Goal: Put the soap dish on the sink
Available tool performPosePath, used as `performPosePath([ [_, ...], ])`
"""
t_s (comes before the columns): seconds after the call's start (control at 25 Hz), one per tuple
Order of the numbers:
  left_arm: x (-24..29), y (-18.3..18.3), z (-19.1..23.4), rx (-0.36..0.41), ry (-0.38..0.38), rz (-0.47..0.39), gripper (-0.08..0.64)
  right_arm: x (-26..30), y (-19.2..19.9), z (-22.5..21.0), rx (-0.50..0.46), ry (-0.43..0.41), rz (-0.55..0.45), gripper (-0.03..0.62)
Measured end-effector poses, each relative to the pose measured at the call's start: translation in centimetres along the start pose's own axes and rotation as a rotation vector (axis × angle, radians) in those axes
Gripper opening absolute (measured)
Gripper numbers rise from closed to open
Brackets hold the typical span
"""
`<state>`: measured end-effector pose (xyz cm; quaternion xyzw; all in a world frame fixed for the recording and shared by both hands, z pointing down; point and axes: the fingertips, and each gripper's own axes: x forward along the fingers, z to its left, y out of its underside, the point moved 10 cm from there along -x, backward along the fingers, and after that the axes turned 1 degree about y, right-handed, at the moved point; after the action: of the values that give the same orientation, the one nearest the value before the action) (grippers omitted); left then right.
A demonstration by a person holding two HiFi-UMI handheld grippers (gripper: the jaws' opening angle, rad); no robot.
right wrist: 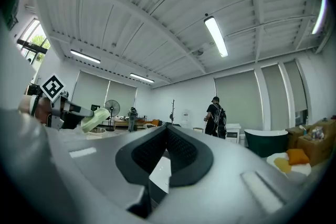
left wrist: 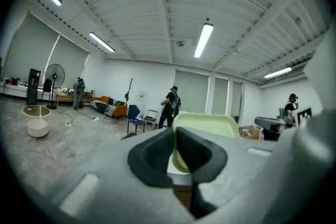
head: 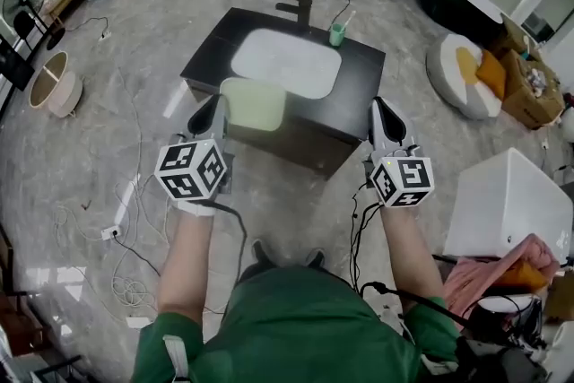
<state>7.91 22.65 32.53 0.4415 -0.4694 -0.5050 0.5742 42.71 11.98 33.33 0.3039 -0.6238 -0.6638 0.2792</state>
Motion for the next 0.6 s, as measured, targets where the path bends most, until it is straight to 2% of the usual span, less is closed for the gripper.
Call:
performPosePath([
  [0.32, -1.1, -0.3, 5.0, -0.033, -0.006, -0.013, 0.020, 2.4, -0.9, 4.7, 0.007, -0.007, -0.023, -0.009],
  [0.6, -3.0, 0.2, 12.7, -0.056, -0.025, -0.013, 0.020, 5.5, -0.7, 11.1, 0.031, -0.005, -0.016, -0.008],
])
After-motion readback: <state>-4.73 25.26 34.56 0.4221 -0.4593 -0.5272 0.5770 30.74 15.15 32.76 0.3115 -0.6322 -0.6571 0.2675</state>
